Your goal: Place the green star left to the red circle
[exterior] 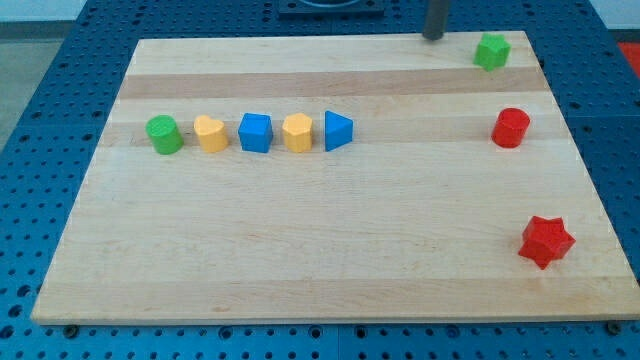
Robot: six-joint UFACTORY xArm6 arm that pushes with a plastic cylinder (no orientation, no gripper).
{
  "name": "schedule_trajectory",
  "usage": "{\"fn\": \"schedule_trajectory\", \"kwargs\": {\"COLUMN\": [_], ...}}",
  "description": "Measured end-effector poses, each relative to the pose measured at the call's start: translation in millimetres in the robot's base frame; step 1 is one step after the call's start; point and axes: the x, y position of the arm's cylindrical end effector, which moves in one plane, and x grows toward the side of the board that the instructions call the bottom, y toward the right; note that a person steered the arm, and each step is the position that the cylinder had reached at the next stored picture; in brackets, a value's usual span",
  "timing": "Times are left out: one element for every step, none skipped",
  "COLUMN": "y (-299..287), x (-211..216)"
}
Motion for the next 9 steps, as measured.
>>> {"fn": "schedule_trajectory", "kwargs": {"y": [34,64,77,77,77,77,75,64,46], "x": [0,0,15,31,43,60,75,76,76]}}
